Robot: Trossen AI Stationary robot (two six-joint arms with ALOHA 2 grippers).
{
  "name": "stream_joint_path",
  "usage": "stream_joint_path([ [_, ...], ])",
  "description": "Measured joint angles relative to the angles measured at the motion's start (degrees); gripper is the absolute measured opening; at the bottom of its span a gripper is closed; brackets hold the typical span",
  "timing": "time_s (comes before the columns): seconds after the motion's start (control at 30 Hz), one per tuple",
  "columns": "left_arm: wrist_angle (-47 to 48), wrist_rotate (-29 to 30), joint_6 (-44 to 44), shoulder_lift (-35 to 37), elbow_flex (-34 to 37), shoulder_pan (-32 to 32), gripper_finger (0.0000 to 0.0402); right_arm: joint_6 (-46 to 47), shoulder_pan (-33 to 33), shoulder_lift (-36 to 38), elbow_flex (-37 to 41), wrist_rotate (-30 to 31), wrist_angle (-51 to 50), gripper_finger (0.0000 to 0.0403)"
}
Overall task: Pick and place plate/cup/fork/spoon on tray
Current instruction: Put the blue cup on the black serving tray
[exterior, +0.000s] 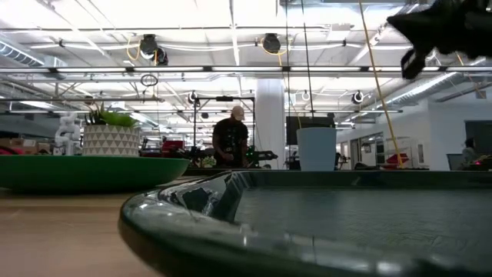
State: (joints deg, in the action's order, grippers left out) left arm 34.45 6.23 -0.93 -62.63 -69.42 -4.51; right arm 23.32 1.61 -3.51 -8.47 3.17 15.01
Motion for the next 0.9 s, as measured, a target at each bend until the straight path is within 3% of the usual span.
stream_joint_path([
  [0.2,-3.6,1.6,3.4,0.0,4.1,-4.0,0.0024,-6.2,0.0,-7.9,-13.6,7.3,-8.6,0.0000],
  [0.4,-6.5,7.1,2.9,0.0,7.4,-8.1,0.0024,-10.9,0.0,-21.8,-32.1,13.4,-22.6,0.0000],
  [0.67,-6.6,12.2,2.3,0.0,9.8,-10.3,0.0024,-11.6,0.0,-42.7,-53.9,13.6,-38.7,0.0000],
  [0.9,-7.7,12.3,2.2,0.0,10.6,-10.2,0.0024,-11.9,-1.6,-56.6,-61.9,13.6,-45.0,0.0000],
])
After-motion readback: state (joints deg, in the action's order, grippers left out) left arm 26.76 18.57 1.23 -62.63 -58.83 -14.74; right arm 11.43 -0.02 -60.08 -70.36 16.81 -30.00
